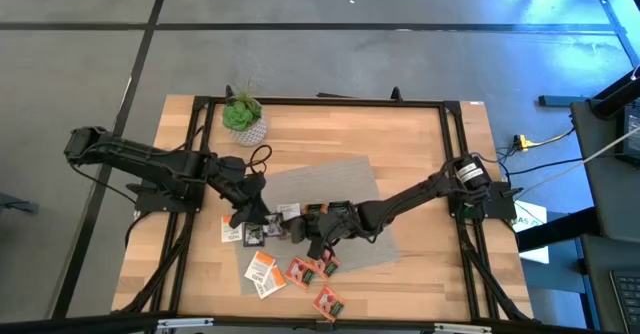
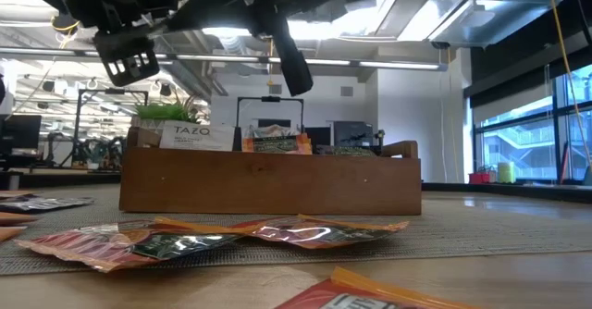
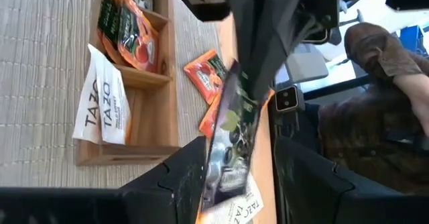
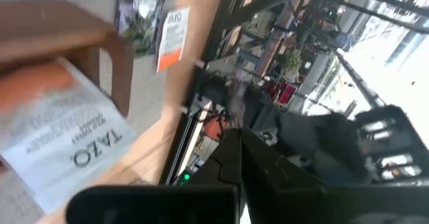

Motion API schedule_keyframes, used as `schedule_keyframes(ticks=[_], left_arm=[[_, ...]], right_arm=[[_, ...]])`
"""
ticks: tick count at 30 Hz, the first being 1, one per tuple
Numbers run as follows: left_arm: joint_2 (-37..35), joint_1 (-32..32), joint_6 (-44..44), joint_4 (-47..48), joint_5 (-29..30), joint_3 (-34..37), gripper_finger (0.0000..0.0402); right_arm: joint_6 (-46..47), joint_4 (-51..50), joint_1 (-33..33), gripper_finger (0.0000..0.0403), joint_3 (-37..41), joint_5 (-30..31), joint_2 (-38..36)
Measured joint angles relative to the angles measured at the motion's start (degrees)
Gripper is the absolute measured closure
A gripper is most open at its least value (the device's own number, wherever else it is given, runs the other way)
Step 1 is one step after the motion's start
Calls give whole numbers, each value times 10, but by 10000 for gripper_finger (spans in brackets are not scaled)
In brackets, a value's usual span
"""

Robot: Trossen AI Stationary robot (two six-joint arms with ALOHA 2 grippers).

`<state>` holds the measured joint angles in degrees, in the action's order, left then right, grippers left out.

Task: Pick & Place Tea
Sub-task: Put the purple tea bag into the right section of the wooden organizer

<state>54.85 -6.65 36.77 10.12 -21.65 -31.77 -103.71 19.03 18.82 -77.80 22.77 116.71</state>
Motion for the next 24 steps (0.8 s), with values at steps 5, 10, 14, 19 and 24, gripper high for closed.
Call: schedule_keyframes(ticks=[5,10,14,19,24], left_arm=[[0,-8,0,8,-1,0,245],[0,-9,0,8,-1,0,285],[0,-9,0,8,-1,0,324],[0,-9,-1,8,0,0,369],[0,-9,-15,9,1,0,388]], right_arm=[[0,0,-8,398,0,3,0],[1,1,-11,398,0,3,0],[1,1,-11,398,0,2,0],[7,-4,-11,395,0,10,0],[32,-9,-10,349,0,14,0]])
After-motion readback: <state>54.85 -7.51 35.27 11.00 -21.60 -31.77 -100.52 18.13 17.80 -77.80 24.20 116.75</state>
